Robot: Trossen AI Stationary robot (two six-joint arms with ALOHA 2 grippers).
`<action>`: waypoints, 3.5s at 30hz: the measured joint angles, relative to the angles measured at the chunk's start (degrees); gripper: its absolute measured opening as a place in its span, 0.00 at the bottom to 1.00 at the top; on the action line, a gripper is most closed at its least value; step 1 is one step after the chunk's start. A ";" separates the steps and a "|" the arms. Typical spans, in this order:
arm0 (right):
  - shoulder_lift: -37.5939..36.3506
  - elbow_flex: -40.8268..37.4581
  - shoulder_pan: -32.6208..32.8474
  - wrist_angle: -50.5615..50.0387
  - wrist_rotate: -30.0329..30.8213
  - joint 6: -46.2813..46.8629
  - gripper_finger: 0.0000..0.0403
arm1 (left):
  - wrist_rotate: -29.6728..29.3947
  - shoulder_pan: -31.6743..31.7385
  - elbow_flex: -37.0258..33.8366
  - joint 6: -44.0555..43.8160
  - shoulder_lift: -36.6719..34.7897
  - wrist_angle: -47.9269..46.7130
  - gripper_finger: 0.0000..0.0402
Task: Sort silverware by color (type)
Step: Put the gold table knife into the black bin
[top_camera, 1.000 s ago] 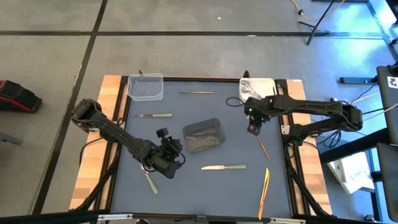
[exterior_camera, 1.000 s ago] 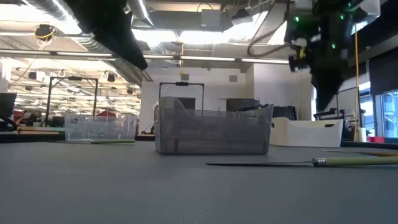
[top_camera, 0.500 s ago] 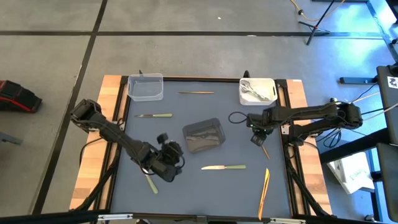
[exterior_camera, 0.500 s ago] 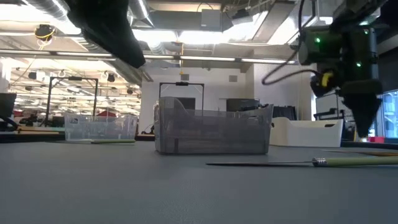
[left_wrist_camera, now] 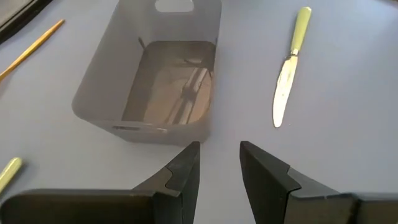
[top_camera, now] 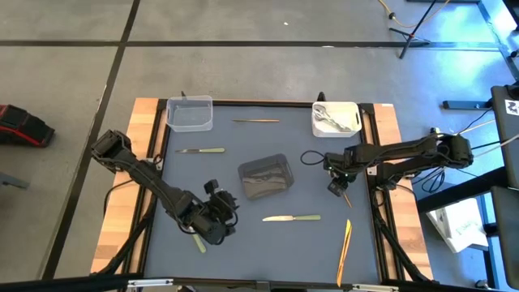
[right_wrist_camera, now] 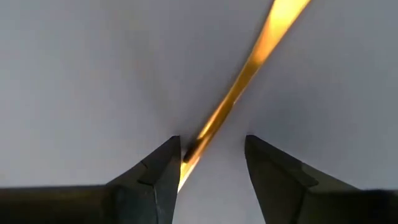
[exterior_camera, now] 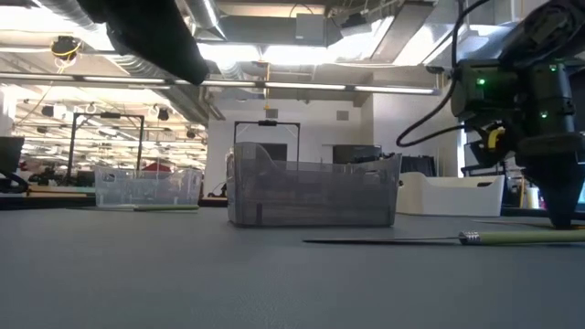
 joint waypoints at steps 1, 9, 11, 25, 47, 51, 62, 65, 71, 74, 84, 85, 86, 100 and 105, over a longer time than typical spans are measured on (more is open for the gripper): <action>-0.12 -0.42 0.00 0.38 0.00 0.24 0.44 | -0.02 0.00 0.00 0.00 0.00 0.32 0.27; 0.12 -1.24 0.00 0.82 1.25 0.76 0.27 | -0.04 0.00 0.00 0.00 0.00 0.70 0.27; 0.12 -1.28 0.61 1.15 1.96 -0.09 0.18 | -0.04 0.03 0.00 0.00 0.00 0.69 0.27; 0.21 0.52 6.21 1.42 5.00 -4.25 0.01 | -0.04 0.04 0.00 -0.17 0.00 1.89 0.27; 0.14 23.18 11.74 -2.34 9.41 -11.97 0.01 | -0.04 0.04 0.00 -0.10 0.00 2.05 0.27; 0.15 24.08 11.58 6.91 10.57 -16.71 0.01 | -0.22 0.04 0.00 -0.04 0.00 2.03 0.27; 6.86 24.12 11.58 38.66 11.38 -30.54 0.01 | -0.26 0.04 0.00 -0.02 0.00 2.28 0.27; 10.12 24.12 11.58 43.86 11.33 -32.56 0.01 | -0.26 0.04 0.00 -0.02 0.00 2.38 0.27; 16.52 24.12 11.58 45.06 11.06 -33.34 0.01 | -0.26 0.03 0.00 0.00 0.00 2.47 0.27; 19.34 24.12 11.58 45.06 11.09 -33.34 0.01 | -0.26 0.02 0.00 0.00 0.00 2.61 0.27; 23.35 24.11 11.52 41.69 15.03 -31.64 0.01 | -0.26 0.04 0.00 0.01 0.00 2.94 0.27; 23.35 24.12 11.52 41.34 15.04 -31.02 0.01 | -0.26 0.04 0.00 0.01 0.00 3.02 0.27; 23.35 24.12 11.53 41.09 15.03 -30.22 0.01 | -0.26 0.04 0.00 0.02 0.00 3.01 0.27; 23.35 24.12 11.56 41.10 15.52 -27.09 0.15 | -0.27 0.07 0.00 0.94 0.00 3.21 0.27; 22.42 24.25 11.57 39.83 15.02 -27.17 0.32 | -0.28 0.07 0.00 0.94 0.00 3.19 0.27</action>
